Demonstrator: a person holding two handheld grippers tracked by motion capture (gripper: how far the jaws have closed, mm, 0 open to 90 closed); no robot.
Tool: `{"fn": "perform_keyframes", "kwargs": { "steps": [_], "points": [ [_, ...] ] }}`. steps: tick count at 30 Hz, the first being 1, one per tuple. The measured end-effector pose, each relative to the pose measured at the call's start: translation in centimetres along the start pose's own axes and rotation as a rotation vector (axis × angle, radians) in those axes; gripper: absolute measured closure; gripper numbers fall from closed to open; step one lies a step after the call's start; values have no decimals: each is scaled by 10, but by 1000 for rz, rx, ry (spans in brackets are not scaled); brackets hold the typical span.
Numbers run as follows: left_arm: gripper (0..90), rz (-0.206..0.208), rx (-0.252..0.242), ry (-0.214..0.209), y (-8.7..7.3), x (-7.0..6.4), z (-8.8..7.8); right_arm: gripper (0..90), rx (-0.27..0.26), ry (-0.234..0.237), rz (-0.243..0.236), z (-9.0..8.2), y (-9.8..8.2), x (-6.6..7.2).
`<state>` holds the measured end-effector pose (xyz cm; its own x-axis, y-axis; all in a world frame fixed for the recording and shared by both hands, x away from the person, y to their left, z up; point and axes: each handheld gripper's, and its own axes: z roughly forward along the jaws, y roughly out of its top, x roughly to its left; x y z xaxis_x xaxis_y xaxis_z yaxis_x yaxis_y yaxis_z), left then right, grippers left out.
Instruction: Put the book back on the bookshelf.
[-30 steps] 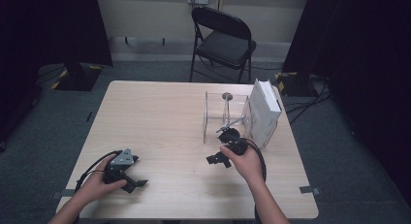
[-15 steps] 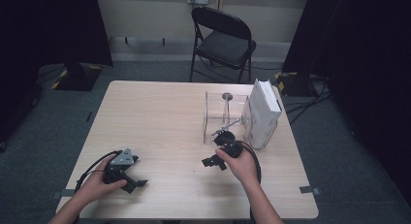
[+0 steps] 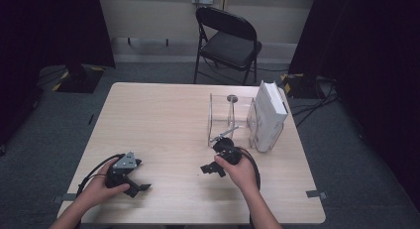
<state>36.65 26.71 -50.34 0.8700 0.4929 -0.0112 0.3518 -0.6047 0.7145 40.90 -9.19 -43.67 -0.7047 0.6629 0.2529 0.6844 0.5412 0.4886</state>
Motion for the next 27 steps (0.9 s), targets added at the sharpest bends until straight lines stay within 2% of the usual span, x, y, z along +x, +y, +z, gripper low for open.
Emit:
{"fn": "perform_keyframes", "kwargs": {
  "steps": [19,27],
  "points": [
    [0,0,6,-6,0,0,-1,229,18,-15,-55,23,-4,10],
    [0,0,6,-6,0,0,0,227,-6,-33,-105,34,-6,16]
  ]
}}
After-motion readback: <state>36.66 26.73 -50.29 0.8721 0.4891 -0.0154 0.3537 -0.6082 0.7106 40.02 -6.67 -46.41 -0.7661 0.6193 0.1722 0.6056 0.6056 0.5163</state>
